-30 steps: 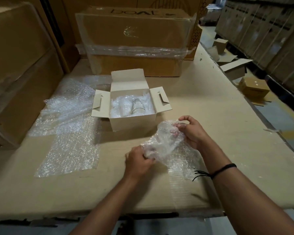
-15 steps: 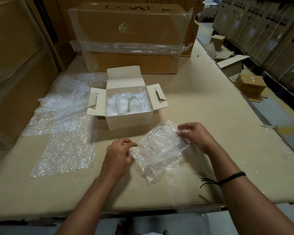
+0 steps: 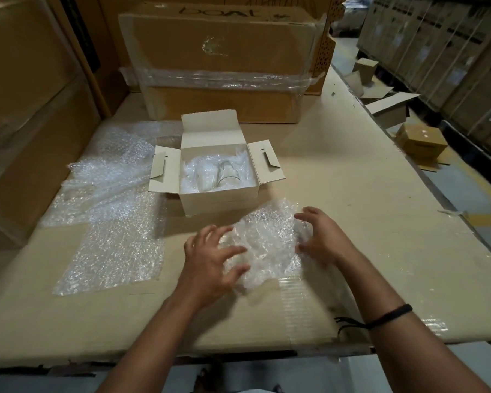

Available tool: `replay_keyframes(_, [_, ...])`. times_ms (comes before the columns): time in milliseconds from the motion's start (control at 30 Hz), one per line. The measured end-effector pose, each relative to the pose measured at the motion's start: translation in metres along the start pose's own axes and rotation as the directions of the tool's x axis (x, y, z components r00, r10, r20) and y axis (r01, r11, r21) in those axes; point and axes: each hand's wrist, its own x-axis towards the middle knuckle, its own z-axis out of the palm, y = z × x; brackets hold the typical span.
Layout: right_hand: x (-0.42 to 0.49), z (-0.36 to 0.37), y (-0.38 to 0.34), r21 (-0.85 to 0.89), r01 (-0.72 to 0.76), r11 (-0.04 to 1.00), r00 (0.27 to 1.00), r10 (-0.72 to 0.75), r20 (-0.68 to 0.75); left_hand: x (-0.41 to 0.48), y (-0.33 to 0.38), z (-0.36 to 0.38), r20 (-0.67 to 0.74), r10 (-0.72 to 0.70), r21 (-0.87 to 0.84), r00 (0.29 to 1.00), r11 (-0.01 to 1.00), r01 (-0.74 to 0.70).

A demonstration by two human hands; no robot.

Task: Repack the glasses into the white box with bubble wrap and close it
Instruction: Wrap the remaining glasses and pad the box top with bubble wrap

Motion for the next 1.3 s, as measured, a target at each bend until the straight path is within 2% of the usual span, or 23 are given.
replay_keyframes(67, [0.0,0.002,0.001,-0.17,-0.011,0.985,0.999,0.006,-0.031,-0.001,-0.004,0.002,0.182,-0.01,0.066,0.983,0.998,-0.002])
replay_keyframes(100, [-0.001,0.003,0.0,-0.236,-0.023,0.972,0.998,0.009,-0.06,-0.002,-0.006,0.002,0.211,-0.021,0.061,0.977,0.998,0.008])
replay_keyframes(167, [-0.003,0.002,-0.005,-0.318,-0.023,0.948,0.99,-0.024,-0.142,-0.003,-0.004,-0.001,0.17,-0.025,0.031,0.985,0.999,0.02])
replay_keyframes(233, [-0.004,0.005,-0.014,-0.352,0.017,0.936,0.976,-0.093,-0.199,0.001,0.001,-0.001,0.056,-0.043,0.013,0.997,0.999,0.042])
replay_keyframes(267, [-0.004,0.009,-0.02,-0.379,0.06,0.924,0.975,-0.135,-0.174,0.004,0.005,-0.001,0.049,-0.062,0.028,0.997,0.998,0.061])
replay_keyframes(333, [-0.002,0.025,-0.027,-0.436,0.163,0.885,0.98,-0.197,-0.032,0.007,0.012,0.001,0.143,-0.101,0.13,0.984,0.988,0.083])
replay_keyframes(400, [0.0,0.041,-0.026,-0.448,0.204,0.871,0.979,-0.175,0.105,0.007,0.013,0.005,0.239,-0.15,0.246,0.959,0.965,0.09])
replay_keyframes(433, [0.001,0.047,-0.022,-0.438,0.195,0.878,0.979,-0.149,0.138,0.007,0.011,0.004,0.233,-0.166,0.264,0.958,0.959,0.102])
replay_keyframes(467, [0.002,0.05,-0.017,-0.426,0.182,0.886,0.981,-0.131,0.146,0.005,0.008,0.003,0.19,-0.176,0.26,0.966,0.958,0.123])
replay_keyframes(567, [0.005,0.05,-0.013,-0.419,0.168,0.892,0.984,-0.129,0.12,0.002,-0.001,-0.001,-0.054,-0.193,0.168,0.98,0.966,0.199])
replay_keyframes(633, [0.009,0.047,-0.016,-0.397,0.188,0.898,0.981,-0.155,0.112,0.004,-0.005,-0.002,-0.128,-0.218,0.154,0.967,0.959,0.237])
replay_keyframes(700, [0.015,0.048,-0.019,-0.394,0.225,0.891,0.974,-0.192,0.123,0.007,-0.003,-0.001,-0.11,-0.262,0.192,0.959,0.941,0.279])
replay_keyframes(767, [0.017,0.053,-0.021,-0.396,0.225,0.89,0.973,-0.186,0.136,0.012,-0.001,-0.001,-0.022,-0.32,0.246,0.947,0.917,0.316])
replay_keyframes(867, [0.016,0.061,-0.024,-0.386,0.183,0.904,0.982,-0.147,0.121,0.018,0.0,-0.001,0.021,-0.367,0.19,0.93,0.915,0.357])
replay_keyframes(933, [0.019,0.057,-0.028,-0.341,0.18,0.923,0.983,-0.16,0.086,0.022,-0.001,-0.002,-0.025,-0.347,0.091,0.937,0.933,0.348])
replay_keyframes(967, [0.021,0.051,-0.03,-0.301,0.172,0.938,0.984,-0.176,0.016,0.024,-0.002,-0.004,-0.057,-0.343,0.007,0.938,0.939,0.344])
replay_keyframes(1033, [0.029,0.038,-0.03,-0.195,0.11,0.975,0.975,-0.144,-0.168,0.027,-0.004,-0.008,-0.074,-0.366,-0.239,0.928,0.91,0.34])
replay_keyframes(1067, [0.035,0.029,-0.03,-0.114,0.057,0.992,0.976,-0.08,-0.204,0.029,-0.006,-0.01,-0.061,-0.38,-0.351,0.923,0.874,0.336])
replay_keyframes(1133, [0.045,0.014,-0.028,0.16,-0.035,0.986,0.991,0.055,-0.123,0.031,-0.008,-0.015,-0.065,-0.368,-0.466,0.928,0.833,0.298])
replay_keyframes(1200, [0.049,0.006,-0.027,0.38,-0.07,0.922,0.997,0.071,0.012,0.032,-0.008,-0.018,-0.103,-0.332,-0.515,0.938,0.824,0.235])
replay_keyframes(1300, [0.051,0.004,-0.024,0.457,-0.023,0.889,0.998,-0.003,0.058,0.033,-0.007,-0.019,-0.145,-0.283,-0.562,0.948,0.812,0.156])
